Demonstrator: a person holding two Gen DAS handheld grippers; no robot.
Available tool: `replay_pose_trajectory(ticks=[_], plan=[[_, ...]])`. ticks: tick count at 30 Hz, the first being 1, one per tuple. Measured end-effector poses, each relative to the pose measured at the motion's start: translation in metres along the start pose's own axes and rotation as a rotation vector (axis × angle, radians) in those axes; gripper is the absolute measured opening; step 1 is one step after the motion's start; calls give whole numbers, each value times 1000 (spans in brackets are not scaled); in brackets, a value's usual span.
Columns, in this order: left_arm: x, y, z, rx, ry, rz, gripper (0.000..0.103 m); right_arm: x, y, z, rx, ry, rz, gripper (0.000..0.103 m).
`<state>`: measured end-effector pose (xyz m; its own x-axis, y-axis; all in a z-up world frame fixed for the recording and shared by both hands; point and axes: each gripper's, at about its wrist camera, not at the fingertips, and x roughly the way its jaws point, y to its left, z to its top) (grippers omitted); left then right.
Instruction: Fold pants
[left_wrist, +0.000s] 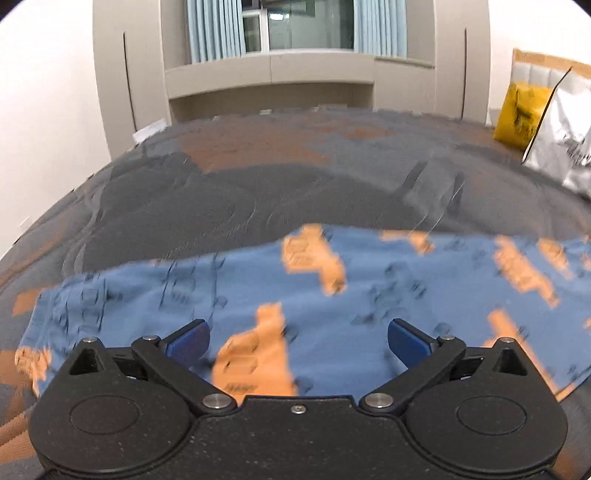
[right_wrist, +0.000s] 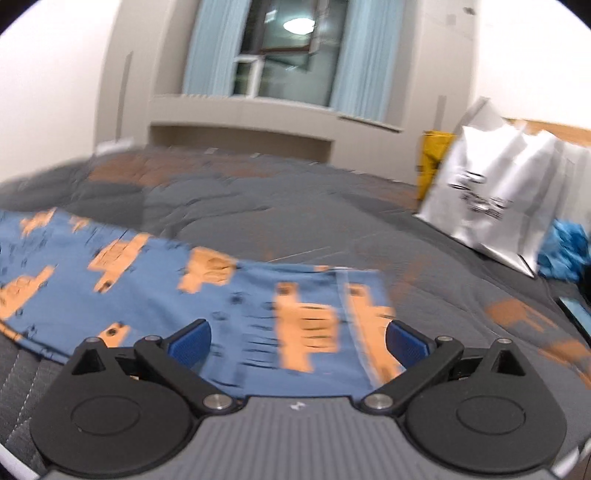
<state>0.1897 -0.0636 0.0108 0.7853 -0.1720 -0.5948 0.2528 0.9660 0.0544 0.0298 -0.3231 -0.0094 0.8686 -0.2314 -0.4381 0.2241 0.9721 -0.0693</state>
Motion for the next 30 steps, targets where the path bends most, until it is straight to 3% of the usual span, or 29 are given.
replay_pose_trajectory(ticks=[4, 8, 12, 15, 22, 26, 30], plan=[[-4, -42, 28, 60, -101, -101, 102, -24, -43, -17, 272, -18, 65, 103], [13, -111, 56, 138, -146, -307, 102, -39, -76, -38, 471, 25, 169, 102], [46, -190, 75, 239, -123, -547, 102, -42, -99, -46, 550, 38, 229, 99], [74, -245, 84, 315, -42, -660, 102, -32, -107, -43, 581, 49, 272, 97], [120, -309, 83, 423, 128, -753, 102, -1, -112, -35, 687, 101, 330, 86], [139, -318, 82, 415, 164, -768, 102, 13, -114, -32, 719, 104, 334, 83], [148, -323, 87, 393, 181, -767, 102, 17, -111, -35, 766, 55, 279, 77]])
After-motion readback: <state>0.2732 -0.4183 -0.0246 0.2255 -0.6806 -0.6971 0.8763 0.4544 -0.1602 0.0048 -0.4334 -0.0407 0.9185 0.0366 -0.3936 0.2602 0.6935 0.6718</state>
